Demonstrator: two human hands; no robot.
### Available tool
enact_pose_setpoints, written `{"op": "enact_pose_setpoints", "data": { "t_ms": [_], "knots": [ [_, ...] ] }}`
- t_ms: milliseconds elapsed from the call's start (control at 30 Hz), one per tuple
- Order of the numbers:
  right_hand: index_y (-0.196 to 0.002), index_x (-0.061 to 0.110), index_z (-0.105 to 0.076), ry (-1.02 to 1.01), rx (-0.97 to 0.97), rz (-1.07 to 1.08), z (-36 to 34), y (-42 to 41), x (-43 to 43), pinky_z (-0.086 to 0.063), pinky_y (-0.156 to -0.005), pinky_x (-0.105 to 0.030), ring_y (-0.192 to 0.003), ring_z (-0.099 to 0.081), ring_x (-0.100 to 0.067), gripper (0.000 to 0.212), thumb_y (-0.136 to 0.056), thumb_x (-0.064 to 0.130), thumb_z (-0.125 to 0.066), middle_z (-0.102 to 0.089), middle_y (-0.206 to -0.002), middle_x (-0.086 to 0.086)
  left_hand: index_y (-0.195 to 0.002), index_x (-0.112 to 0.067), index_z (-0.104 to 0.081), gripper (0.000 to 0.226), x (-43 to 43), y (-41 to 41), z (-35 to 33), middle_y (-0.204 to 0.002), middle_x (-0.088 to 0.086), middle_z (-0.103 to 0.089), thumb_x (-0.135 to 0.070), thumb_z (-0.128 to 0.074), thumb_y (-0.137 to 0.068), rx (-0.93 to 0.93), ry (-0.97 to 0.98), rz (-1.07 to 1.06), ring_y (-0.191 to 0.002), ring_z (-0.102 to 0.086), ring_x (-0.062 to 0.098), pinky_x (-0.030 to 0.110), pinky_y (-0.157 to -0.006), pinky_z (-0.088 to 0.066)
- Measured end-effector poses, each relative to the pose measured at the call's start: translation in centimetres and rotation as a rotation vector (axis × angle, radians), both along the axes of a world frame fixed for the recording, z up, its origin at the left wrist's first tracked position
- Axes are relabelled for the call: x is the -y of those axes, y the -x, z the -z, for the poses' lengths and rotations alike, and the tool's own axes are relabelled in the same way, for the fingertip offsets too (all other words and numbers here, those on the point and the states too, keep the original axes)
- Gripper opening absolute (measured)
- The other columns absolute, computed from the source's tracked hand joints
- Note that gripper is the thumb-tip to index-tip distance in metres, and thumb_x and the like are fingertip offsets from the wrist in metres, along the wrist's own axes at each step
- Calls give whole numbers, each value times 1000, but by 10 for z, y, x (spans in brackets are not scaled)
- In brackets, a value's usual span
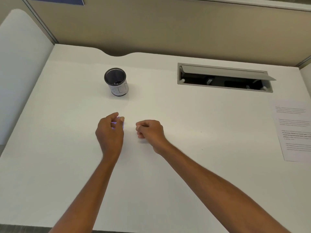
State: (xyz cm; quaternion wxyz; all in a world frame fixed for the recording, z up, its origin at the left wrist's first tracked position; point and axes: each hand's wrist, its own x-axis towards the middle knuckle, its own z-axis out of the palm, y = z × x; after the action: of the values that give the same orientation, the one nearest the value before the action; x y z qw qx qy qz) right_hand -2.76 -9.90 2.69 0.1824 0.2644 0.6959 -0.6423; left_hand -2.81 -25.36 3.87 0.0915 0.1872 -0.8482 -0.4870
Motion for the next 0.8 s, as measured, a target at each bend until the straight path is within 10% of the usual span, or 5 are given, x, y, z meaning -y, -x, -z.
{"op": "enact_pose_setpoints", "data": {
  "t_ms": [467,800],
  "knots": [
    [-95,15,-86,-122,-140,134,-7,-47,-206,-70,-81,-32,-76,-76,-10,10,-96,13,-76,-83,-89,3,-113,-21,-86,16,-179,-55,8,-107,-16,-82,-21,-75,-102,73,-57,471,-96,-74,-2,26,-87,-62],
    [-91,17,-85,-344,-107,34,12,-61,-280,-66,-74,-31,-68,-72,-8,13,-97,16,-74,-83,-83,2,-123,-24,-84,22,-233,-74,22,-120,-2,-84,-27,-70,-106,245,323,808,-108,-76,23,40,-95,-62]
  ]
}}
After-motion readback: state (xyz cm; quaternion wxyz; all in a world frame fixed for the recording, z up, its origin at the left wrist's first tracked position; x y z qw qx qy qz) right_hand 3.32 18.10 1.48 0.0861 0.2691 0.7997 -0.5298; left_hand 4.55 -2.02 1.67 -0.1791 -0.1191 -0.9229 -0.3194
